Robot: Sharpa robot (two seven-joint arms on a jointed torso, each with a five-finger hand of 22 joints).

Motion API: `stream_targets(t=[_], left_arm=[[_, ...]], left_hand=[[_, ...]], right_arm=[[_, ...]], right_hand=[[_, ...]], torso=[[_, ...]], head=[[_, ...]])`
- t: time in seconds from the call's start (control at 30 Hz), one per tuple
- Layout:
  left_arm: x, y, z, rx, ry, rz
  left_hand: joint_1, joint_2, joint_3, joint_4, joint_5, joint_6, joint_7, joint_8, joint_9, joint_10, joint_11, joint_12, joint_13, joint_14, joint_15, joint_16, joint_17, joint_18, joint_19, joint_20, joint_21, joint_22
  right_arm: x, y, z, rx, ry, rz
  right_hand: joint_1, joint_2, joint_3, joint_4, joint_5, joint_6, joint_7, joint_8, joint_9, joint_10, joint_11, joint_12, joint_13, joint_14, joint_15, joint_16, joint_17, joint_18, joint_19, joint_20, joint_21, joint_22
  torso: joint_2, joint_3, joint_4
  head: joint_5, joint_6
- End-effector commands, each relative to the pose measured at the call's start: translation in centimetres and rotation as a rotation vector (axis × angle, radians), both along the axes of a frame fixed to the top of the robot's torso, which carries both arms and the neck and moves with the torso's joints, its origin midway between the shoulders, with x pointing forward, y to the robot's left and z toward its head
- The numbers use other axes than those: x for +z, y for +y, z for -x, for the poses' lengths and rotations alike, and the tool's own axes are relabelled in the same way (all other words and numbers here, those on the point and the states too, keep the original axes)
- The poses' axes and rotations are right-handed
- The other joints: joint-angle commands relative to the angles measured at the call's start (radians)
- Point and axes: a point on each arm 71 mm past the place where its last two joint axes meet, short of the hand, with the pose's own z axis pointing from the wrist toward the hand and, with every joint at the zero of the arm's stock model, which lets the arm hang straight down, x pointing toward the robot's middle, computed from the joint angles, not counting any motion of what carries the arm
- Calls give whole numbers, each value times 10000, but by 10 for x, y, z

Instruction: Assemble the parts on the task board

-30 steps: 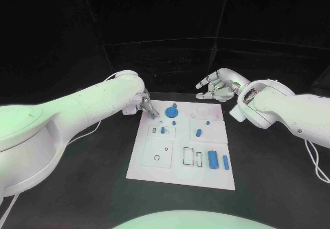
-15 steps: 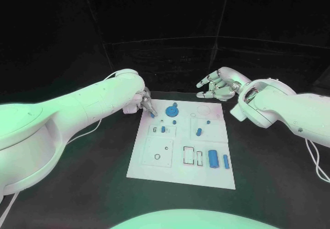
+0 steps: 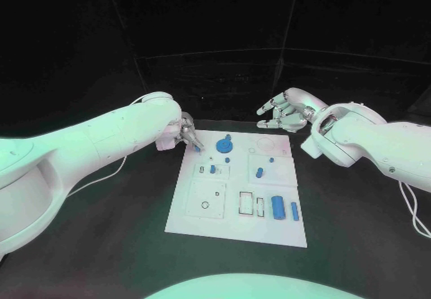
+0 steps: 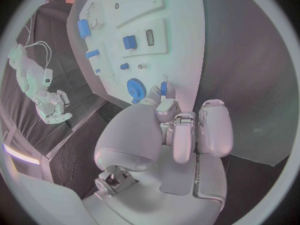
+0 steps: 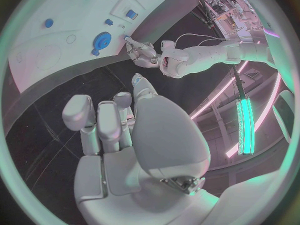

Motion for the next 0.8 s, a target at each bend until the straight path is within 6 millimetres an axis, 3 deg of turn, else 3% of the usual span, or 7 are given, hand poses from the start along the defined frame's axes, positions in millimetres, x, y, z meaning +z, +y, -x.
stream_targets(t=[0.03, 0.2, 0.57, 0.8], left_arm=[[7, 1, 2, 535, -655, 1095], [12, 4, 12, 560, -865, 1469], [6, 10, 42, -69, -1140, 1477], [-3, 8, 53, -672, -1056, 908]], left_hand=[[-185, -41, 1033, -871, 27, -42, -57, 331, 337, 28, -31, -46, -26, 1020, -35, 31, 2634, 11, 14, -58, -56, -2], [-690, -314, 1859, -1048, 27, -124, -59, 486, 488, 64, -40, -76, -75, 1020, -47, 31, 2634, 9, 27, -64, -70, 21], [-1070, -634, 2635, -1210, 25, -124, -78, 604, 588, 99, -48, -87, -112, 1020, -42, 31, 2634, 1, 50, -67, -57, 75], [-1164, -718, 2812, -1236, 23, -123, -79, 626, 607, 108, -49, -84, -115, 1020, -41, 31, 2634, -5, 61, -67, -40, 107]], right_arm=[[1, -1, 0, 27, 71, 30], [0, -3, -1, 6, 78, 42], [0, -5, -1, -56, 86, 60], [0, -6, -1, -67, 91, 60]], right_hand=[[-37, 69, 2, 27, 68, -56, 13, 42, -17, -30, -32, -6, -12, 87, -46, -69, -9, 61, -47, -19, -33, -9], [-37, 69, 2, 27, 68, -56, 13, 42, -17, -30, -32, -6, -12, 87, -46, -69, -9, 61, -47, -19, -33, -9], [-39, 70, 4, 31, 70, -58, 15, 44, -17, -33, -31, -4, -11, 86, -45, -75, -13, 63, -54, -19, -41, -20], [-39, 70, 4, 31, 70, -58, 15, 44, -17, -33, -31, -4, -11, 86, -45, -75, -13, 63, -54, -19, -41, -20]], torso=[[-22, 9, 48], [-44, 18, 81], [-79, 20, 123], [-71, 10, 128]], head=[[22, -8], [37, -27], [57, -41], [38, -36]])
